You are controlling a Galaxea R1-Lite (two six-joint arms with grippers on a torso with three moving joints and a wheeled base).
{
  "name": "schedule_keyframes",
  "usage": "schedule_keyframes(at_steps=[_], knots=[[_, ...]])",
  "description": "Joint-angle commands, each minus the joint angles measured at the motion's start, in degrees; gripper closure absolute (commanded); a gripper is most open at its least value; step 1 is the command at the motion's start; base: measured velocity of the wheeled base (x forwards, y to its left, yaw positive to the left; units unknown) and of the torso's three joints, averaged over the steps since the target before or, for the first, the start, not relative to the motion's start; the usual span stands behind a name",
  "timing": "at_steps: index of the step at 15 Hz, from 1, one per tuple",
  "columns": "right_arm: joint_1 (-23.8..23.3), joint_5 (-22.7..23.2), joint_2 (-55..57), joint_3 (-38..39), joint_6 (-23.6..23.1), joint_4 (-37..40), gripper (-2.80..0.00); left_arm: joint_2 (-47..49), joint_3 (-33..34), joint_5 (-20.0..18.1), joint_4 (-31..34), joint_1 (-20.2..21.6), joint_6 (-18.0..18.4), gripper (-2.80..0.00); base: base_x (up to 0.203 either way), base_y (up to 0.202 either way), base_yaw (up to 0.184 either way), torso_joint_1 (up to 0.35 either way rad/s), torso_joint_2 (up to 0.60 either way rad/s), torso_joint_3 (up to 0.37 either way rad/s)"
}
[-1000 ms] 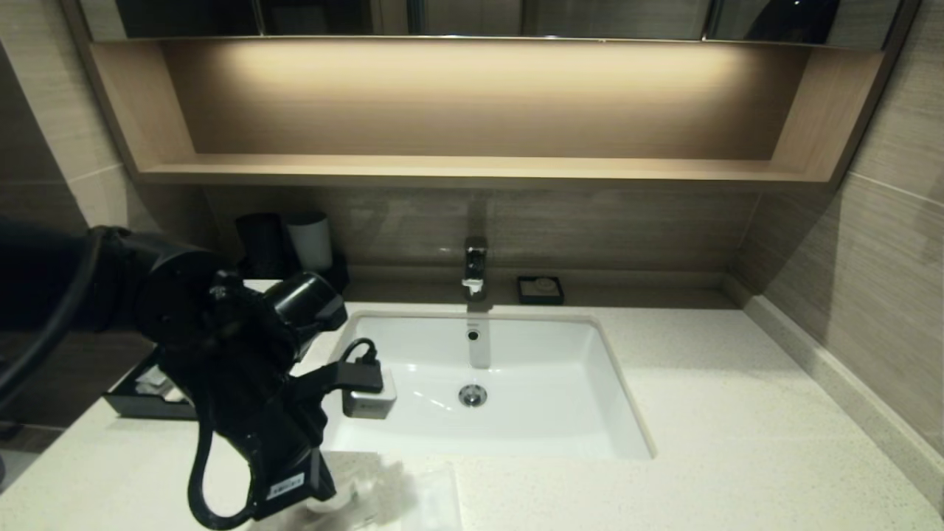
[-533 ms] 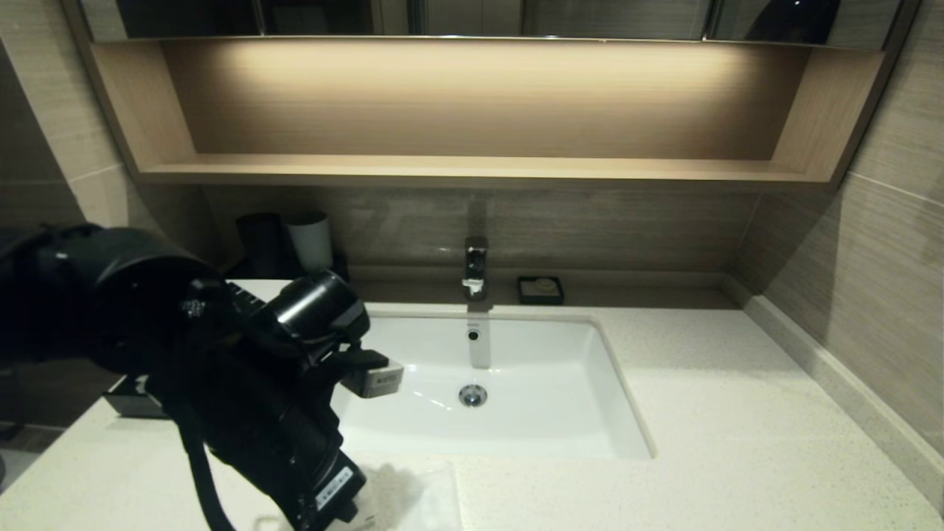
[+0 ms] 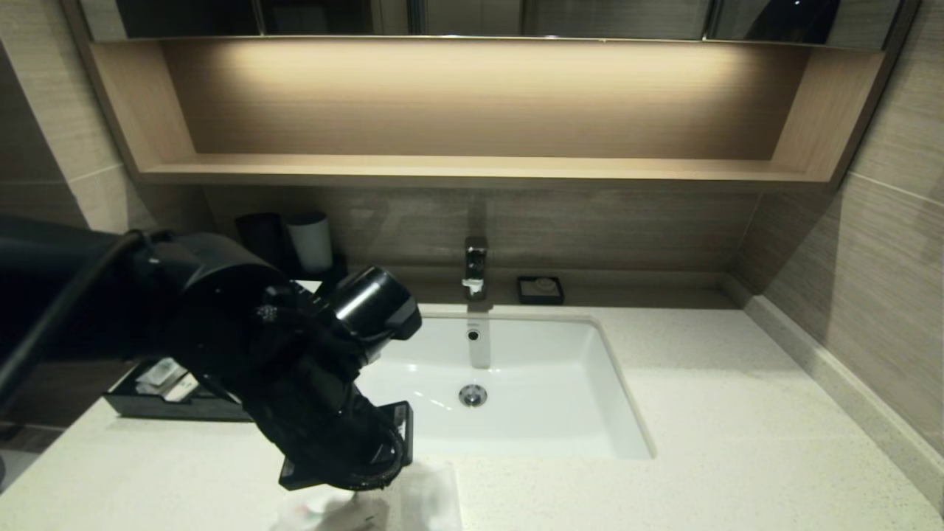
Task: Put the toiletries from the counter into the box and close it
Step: Pick up the bathroom toiletry
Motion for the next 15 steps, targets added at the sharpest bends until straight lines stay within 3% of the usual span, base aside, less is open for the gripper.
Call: schedule_keyframes(at_steps=[1,5,9,15], knots=[[0.01,-0.01,0.00,0.09,0.04,-0.03,0.00,1.22,-0.08,0.98,0.72,0.12,-1.30,0.00,0.000,0.000,0.000,0.000,0.00,0.000],[0.01,-0.01,0.00,0.09,0.04,-0.03,0.00,-1.53,0.23,5.43,3.16,0.30,-2.49,0.00,0.000,0.000,0.000,0.000,0.00,0.000],[0.01,-0.01,0.00,0.09,-0.05,-0.03,0.00,-6.37,1.21,5.58,5.67,0.30,-2.01,0.00,0.000,0.000,0.000,0.000,0.00,0.000],[0.01,-0.01,0.00,0.09,-0.01,-0.03,0.00,-12.75,11.04,5.77,6.08,0.12,-1.48,0.00,0.000,0.000,0.000,0.000,0.00,0.000]])
